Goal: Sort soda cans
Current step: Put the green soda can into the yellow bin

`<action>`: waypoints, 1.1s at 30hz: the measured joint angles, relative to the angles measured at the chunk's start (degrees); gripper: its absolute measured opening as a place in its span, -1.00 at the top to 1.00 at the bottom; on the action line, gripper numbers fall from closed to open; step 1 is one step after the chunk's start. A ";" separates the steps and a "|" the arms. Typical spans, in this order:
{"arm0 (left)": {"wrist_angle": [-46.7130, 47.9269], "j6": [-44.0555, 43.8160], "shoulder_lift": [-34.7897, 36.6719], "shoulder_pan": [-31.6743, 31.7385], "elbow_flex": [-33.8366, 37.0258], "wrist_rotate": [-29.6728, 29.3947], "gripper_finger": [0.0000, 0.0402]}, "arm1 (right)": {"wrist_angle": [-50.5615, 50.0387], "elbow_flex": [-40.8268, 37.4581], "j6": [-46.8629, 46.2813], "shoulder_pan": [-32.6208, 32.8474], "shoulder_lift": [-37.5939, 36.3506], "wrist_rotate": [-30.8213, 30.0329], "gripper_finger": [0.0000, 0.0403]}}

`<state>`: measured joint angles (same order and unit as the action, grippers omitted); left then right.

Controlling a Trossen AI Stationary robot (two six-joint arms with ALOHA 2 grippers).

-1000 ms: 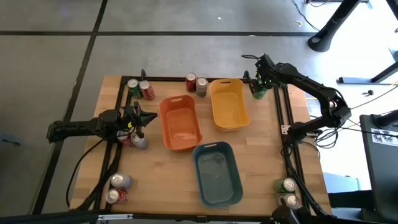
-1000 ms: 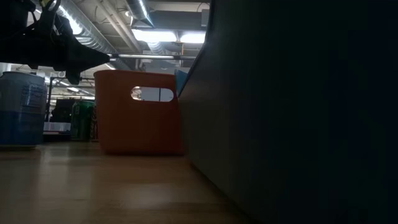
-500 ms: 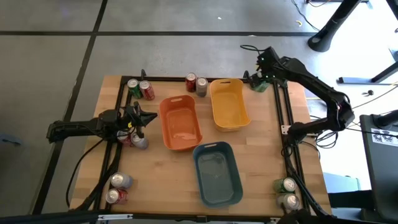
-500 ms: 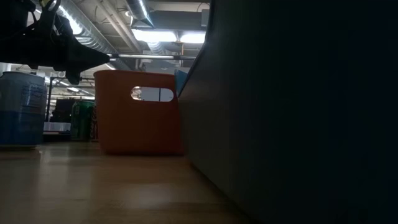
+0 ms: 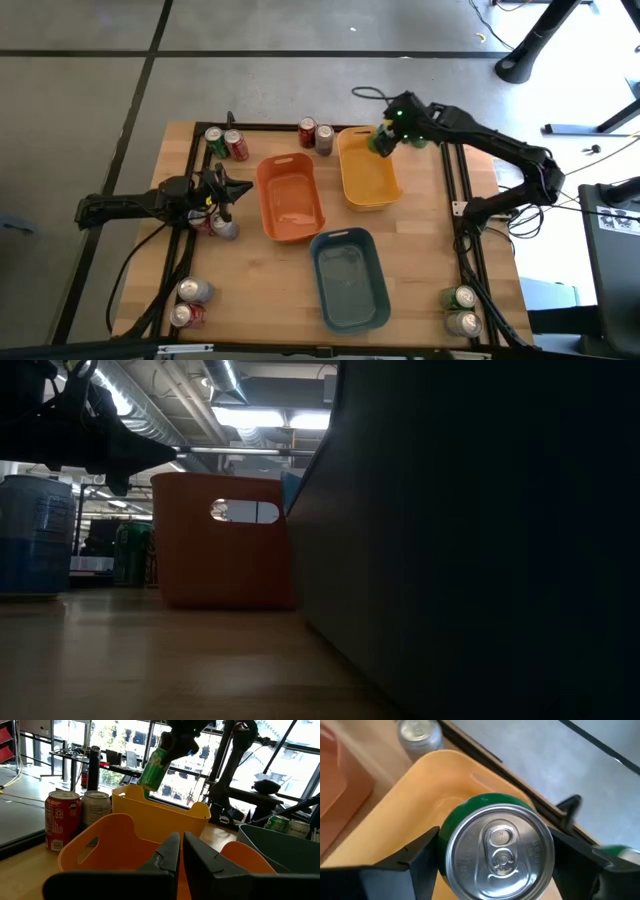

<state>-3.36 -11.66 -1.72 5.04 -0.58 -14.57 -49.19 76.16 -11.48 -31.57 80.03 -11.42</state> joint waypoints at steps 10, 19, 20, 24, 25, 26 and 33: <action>0.00 -0.35 0.00 0.00 0.00 0.00 0.92 | 2.78 -0.02 2.44 1.22 10.39 -1.07 -0.49; 0.00 -0.35 0.00 0.00 0.00 0.00 0.92 | 2.40 -0.02 2.97 1.17 16.06 -2.57 -0.49; 0.00 -0.35 0.00 -0.02 0.00 0.00 0.92 | 2.40 -0.02 2.99 1.16 16.43 -2.99 -0.49; 0.00 -0.36 0.01 0.00 -0.01 0.00 0.92 | 2.70 -0.02 2.99 1.16 17.28 -3.59 -0.49; 0.00 -0.36 0.01 0.00 -0.01 0.00 0.92 | 2.76 -0.04 2.96 1.14 17.39 -3.77 -0.49; 0.00 -0.36 0.00 0.00 0.00 0.00 0.92 | 2.81 -0.22 2.93 1.06 17.43 -4.32 -0.49; 0.31 -0.37 0.00 -0.01 0.00 -0.01 0.92 | 2.74 -0.96 2.71 -0.15 17.41 -4.07 -0.49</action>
<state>-3.05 -12.03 -1.72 5.03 -0.58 -14.57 -46.44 75.20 -8.77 -31.72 97.45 -15.49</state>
